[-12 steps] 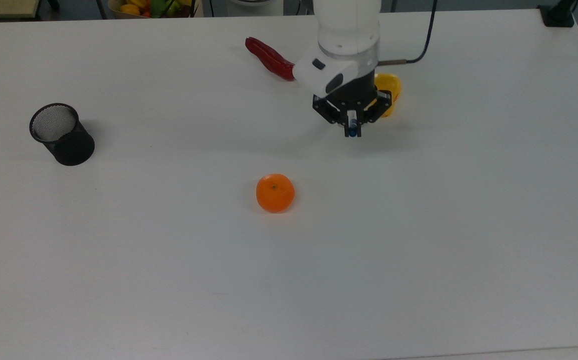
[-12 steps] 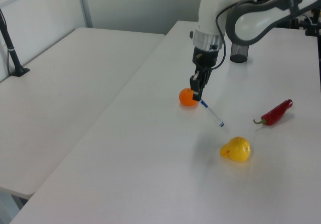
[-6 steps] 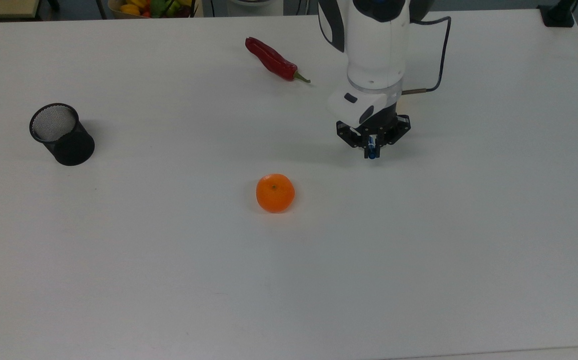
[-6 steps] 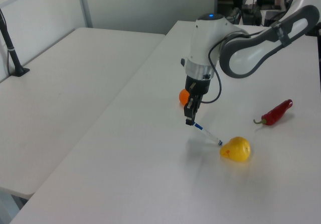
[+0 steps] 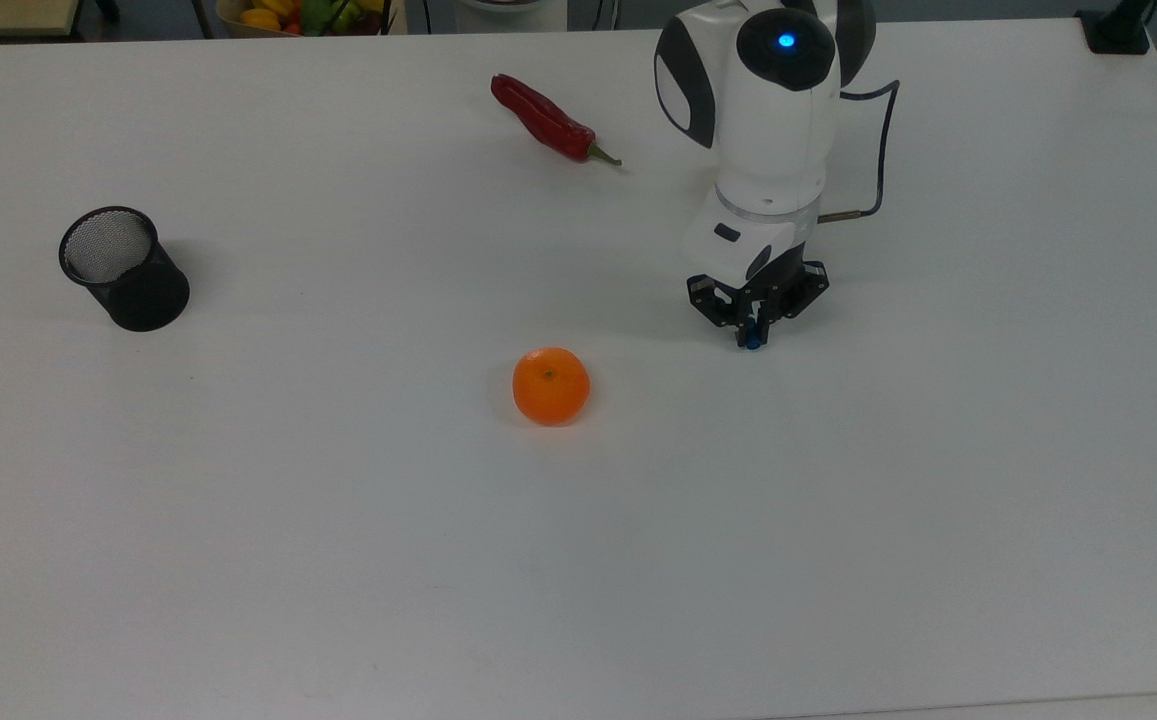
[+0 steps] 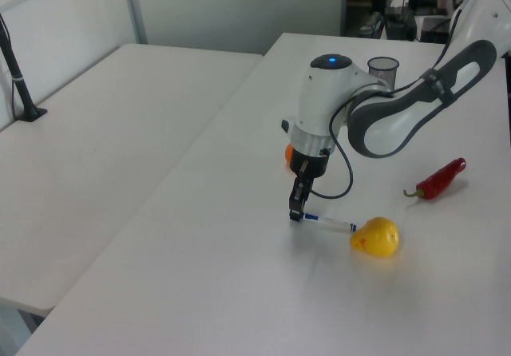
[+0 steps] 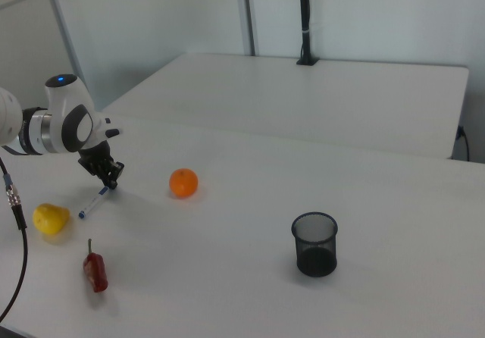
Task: Take marker pen
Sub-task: 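Lower the marker onto the table beside the yellow pear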
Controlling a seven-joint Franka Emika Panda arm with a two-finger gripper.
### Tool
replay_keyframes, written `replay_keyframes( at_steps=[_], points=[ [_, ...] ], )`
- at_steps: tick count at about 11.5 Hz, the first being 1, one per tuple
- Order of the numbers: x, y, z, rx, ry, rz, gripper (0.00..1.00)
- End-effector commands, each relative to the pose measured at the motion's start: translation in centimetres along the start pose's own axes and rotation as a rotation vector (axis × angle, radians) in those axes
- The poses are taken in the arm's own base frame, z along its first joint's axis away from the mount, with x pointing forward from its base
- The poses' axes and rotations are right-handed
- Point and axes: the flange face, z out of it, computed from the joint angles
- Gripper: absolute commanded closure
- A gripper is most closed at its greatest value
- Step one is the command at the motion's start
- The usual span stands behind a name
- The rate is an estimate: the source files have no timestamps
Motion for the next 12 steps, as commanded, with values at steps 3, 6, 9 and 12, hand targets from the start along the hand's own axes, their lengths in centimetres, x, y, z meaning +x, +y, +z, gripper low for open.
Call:
replay_keyframes(
  at_steps=[3,6,9,12],
  points=[
    [0.2,-0.2,0.4,-0.006,0.023,0.000,0.43],
    [0.4,-0.1,-0.3,-0.005,0.032,-0.006,0.00],
    [0.9,-0.1,-3.3,-0.002,0.061,-0.002,0.00],
    [1.0,3.7,-11.6,-0.048,0.010,0.053,0.00]
  ],
)
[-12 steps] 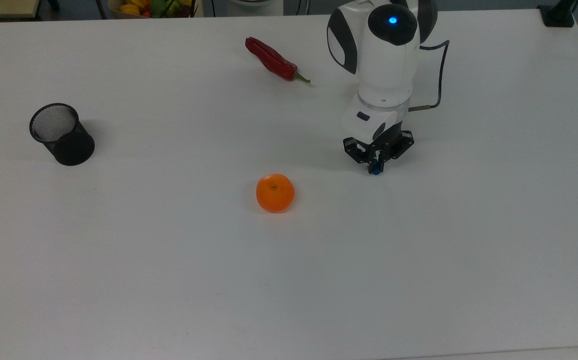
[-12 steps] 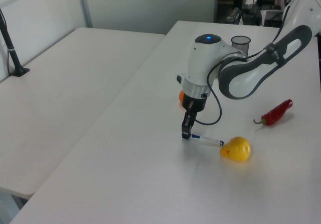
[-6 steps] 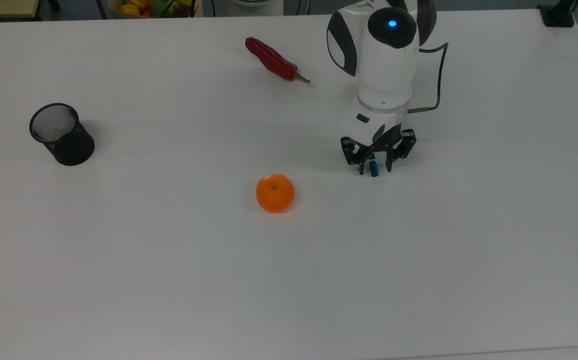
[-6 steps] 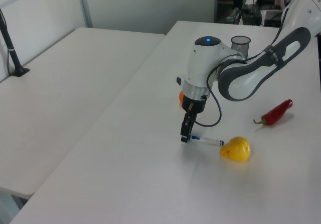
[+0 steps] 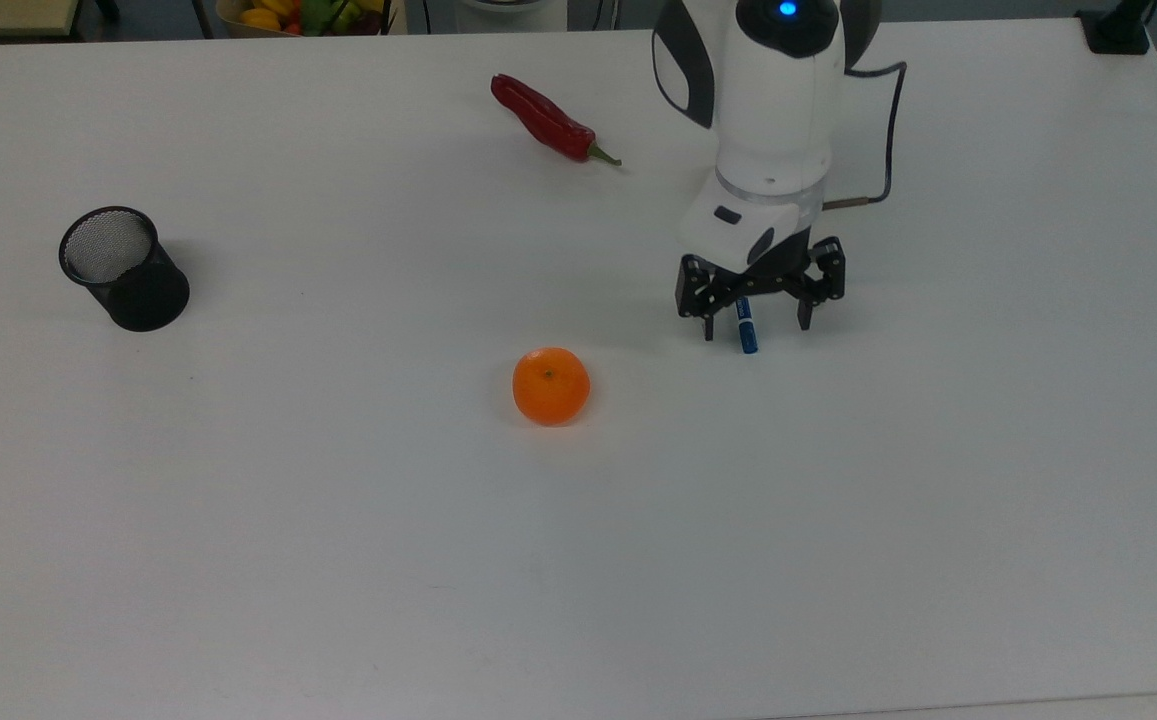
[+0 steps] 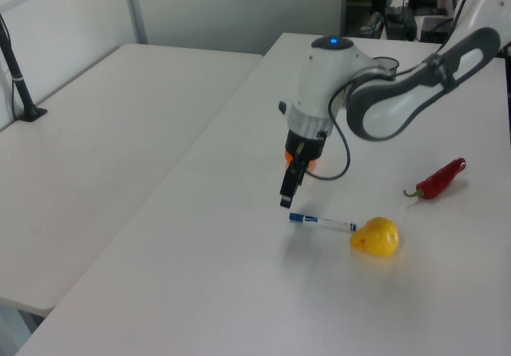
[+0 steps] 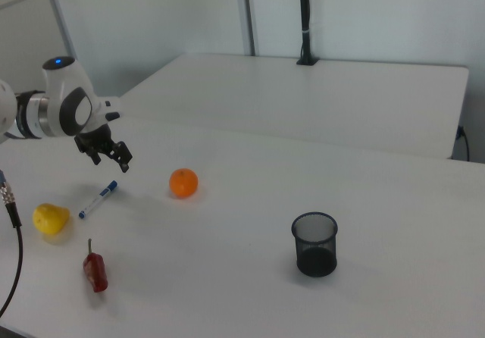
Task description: Take marker pen
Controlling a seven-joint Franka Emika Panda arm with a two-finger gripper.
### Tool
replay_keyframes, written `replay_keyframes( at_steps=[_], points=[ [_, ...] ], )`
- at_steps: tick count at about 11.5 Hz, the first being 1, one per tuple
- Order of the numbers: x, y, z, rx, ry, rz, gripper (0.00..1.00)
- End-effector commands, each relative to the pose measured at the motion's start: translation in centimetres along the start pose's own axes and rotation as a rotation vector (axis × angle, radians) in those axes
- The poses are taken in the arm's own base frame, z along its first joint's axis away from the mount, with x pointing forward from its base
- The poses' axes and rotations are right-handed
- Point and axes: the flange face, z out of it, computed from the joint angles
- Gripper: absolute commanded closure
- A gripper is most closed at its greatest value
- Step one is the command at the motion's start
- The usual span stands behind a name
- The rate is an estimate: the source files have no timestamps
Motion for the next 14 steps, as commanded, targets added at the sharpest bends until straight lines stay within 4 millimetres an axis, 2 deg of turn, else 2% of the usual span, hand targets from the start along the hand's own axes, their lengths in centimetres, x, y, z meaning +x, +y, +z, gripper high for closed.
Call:
replay_keyframes(
  at_steps=[1,3,6,8,9,11,14],
  points=[
    [-0.3,4.4,-10.3,-0.063,-0.046,0.066,0.00],
    [-1.1,8.4,-16.4,-0.092,-0.091,0.137,0.00],
    [-4.1,14.7,-25.9,-0.125,-0.150,0.257,0.00],
    [-5.9,19.4,-29.4,-0.106,-0.178,0.336,0.00],
    [-6.4,21.4,-31.0,-0.078,-0.164,0.316,0.00],
    [-6.9,24.8,-32.1,-0.047,-0.149,0.248,0.00],
    [-6.1,26.1,-31.6,-0.023,-0.108,0.129,0.00]
  ],
)
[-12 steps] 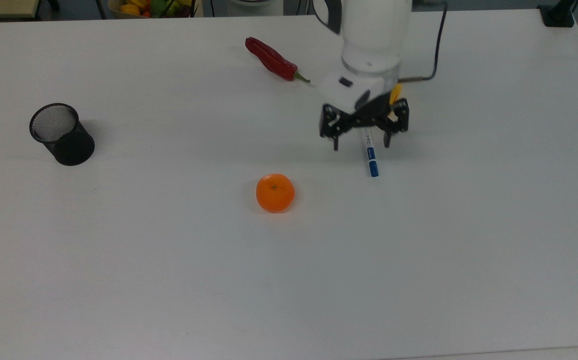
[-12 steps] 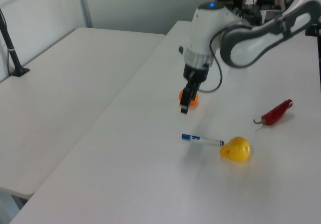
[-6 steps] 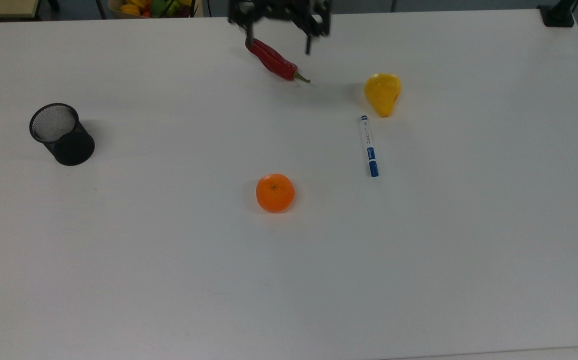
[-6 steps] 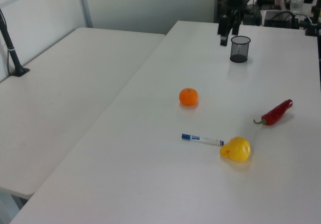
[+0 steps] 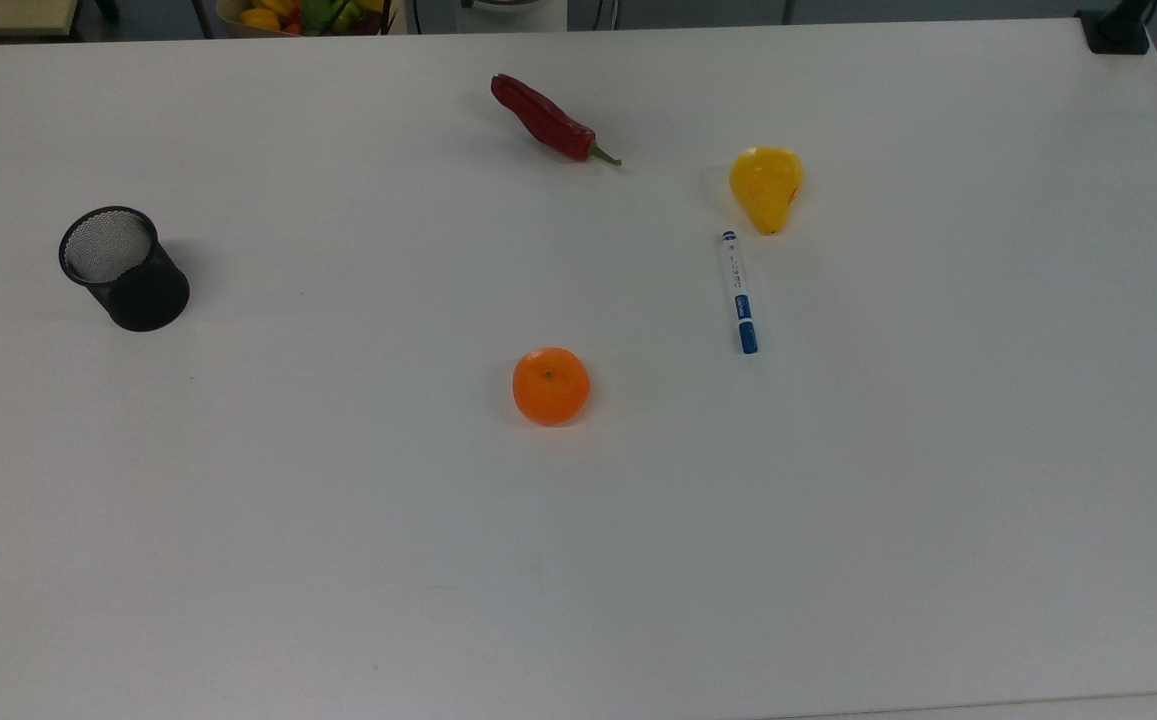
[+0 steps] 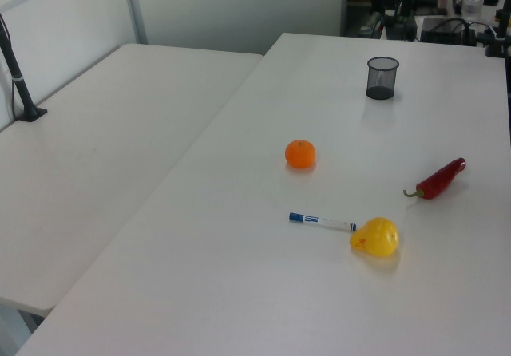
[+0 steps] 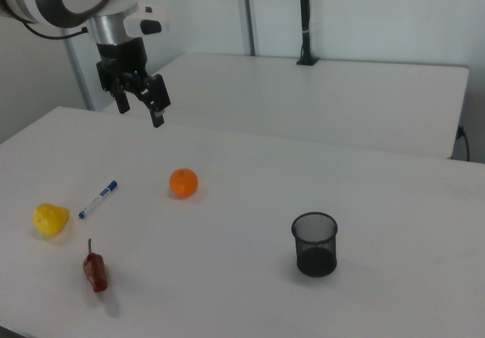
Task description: Take marker pen
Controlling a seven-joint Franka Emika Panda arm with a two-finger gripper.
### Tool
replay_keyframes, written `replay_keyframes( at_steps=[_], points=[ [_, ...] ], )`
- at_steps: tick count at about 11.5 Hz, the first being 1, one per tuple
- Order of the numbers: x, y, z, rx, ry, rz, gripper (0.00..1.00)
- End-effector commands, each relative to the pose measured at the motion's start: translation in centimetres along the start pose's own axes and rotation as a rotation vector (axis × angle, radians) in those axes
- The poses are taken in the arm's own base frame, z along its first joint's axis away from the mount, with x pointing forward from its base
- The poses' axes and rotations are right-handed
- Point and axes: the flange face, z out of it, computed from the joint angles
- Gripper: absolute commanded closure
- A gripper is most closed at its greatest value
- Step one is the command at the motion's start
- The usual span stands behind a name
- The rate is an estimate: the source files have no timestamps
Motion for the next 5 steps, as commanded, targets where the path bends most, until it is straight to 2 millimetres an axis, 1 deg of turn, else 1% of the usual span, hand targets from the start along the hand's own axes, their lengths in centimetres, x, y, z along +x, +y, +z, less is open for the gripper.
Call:
replay_keyframes(
  at_steps=[1,5],
  points=[
    [0.25,0.41,0.35,0.023,0.039,-0.081,0.00],
    [0.31,0.52,0.54,0.039,0.038,-0.079,0.00]
  ],
)
